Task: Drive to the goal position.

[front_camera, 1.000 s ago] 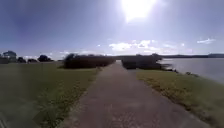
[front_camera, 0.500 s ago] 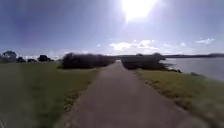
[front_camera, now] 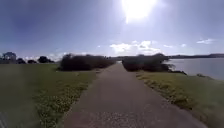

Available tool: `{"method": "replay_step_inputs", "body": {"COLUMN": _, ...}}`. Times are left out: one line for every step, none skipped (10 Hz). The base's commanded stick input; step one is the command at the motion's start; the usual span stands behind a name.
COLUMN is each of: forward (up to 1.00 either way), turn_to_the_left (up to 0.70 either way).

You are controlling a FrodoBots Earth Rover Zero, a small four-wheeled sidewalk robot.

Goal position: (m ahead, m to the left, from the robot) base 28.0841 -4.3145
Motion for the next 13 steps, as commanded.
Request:
{"method": "replay_step_inputs", "body": {"forward": 0.7, "turn_to_the_left": 0.05}}
{"method": "replay_step_inputs", "body": {"forward": 0.7, "turn_to_the_left": 0.05}}
{"method": "replay_step_inputs", "body": {"forward": 0.7, "turn_to_the_left": 0.05}}
{"method": "replay_step_inputs", "body": {"forward": 0.7, "turn_to_the_left": 0.05}}
{"method": "replay_step_inputs", "body": {"forward": 0.7, "turn_to_the_left": 0.05}}
{"method": "replay_step_inputs", "body": {"forward": 0.7, "turn_to_the_left": 0.05}}
{"method": "replay_step_inputs", "body": {"forward": 0.7, "turn_to_the_left": 0.05}}
{"method": "replay_step_inputs", "body": {"forward": 0.7, "turn_to_the_left": 0.05}}
{"method": "replay_step_inputs", "body": {"forward": 0.7, "turn_to_the_left": 0.05}}
{"method": "replay_step_inputs", "body": {"forward": 0.7, "turn_to_the_left": 0.05}}
{"method": "replay_step_inputs", "body": {"forward": 0.7, "turn_to_the_left": 0.05}}
{"method": "replay_step_inputs", "body": {"forward": 0.7, "turn_to_the_left": 0.05}}
{"method": "replay_step_inputs", "body": {"forward": 0.7, "turn_to_the_left": 0.05}}
